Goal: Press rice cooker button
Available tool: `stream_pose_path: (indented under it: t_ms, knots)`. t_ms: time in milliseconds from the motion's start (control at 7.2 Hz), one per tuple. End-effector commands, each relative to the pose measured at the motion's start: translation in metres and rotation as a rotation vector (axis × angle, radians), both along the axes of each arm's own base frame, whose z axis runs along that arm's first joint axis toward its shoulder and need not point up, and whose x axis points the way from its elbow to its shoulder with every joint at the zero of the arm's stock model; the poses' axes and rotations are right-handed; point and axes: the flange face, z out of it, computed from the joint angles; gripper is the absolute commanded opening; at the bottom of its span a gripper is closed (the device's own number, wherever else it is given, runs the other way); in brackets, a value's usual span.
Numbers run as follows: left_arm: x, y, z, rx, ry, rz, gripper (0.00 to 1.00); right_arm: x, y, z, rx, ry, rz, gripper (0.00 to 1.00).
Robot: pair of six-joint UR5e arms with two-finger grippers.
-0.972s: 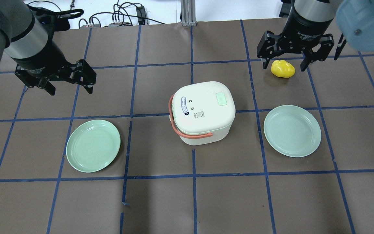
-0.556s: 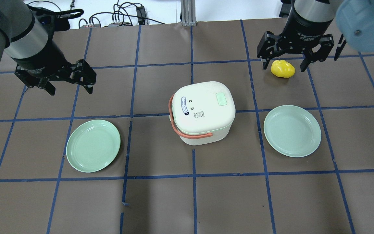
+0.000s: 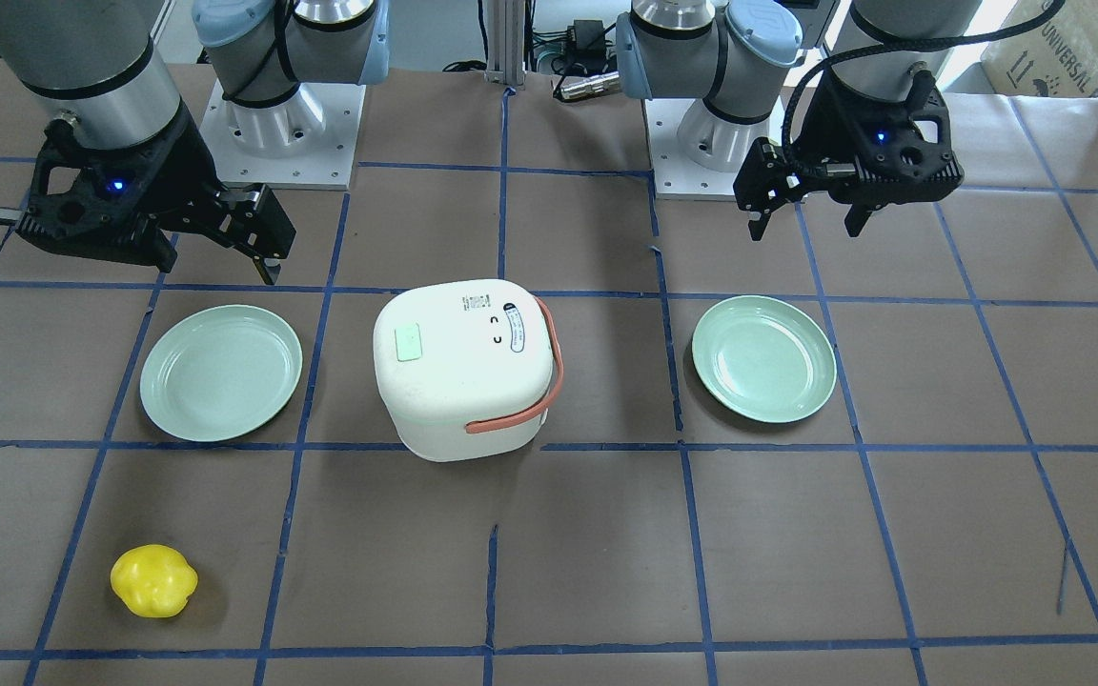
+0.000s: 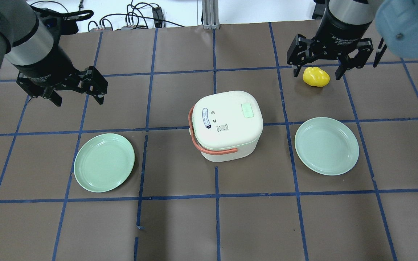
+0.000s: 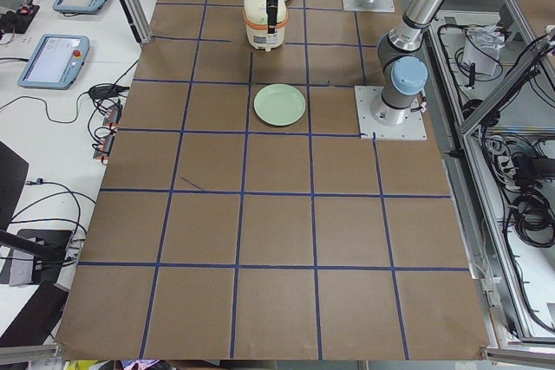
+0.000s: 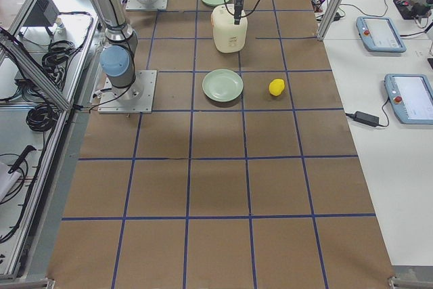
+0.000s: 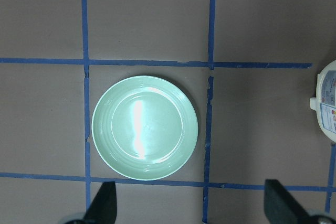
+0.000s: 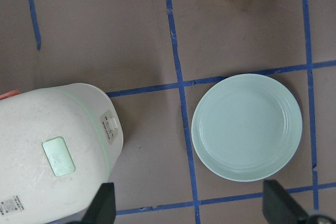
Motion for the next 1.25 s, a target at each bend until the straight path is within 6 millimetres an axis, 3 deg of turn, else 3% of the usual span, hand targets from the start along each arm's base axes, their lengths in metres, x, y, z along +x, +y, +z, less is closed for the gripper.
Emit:
stream_pose_path:
  t_ms: [0,139,417,833,1111]
  knots:
    - [0.0,0.0,0.0,0.0,0.0,0.0,1.0,0.01,-0.002,0.003,-0.056,-0.036,0.01,0.09]
    - [0.0,0.0,0.0,0.0,0.0,0.0,1.0,0.029,-0.002,0.006,-0.089,-0.114,0.044,0.02]
    - [0.0,0.0,0.0,0.0,0.0,0.0,1.0,0.066,0.001,-0.005,-0.059,-0.273,0.093,0.02]
    - [0.0,0.0,0.0,0.0,0.0,0.0,1.0,0.074,0.013,-0.07,0.042,-0.397,0.155,0.03]
    - [0.0,0.0,0.0,0.0,0.0,0.0,1.0,0.078,0.011,-0.087,0.05,-0.445,0.16,0.03]
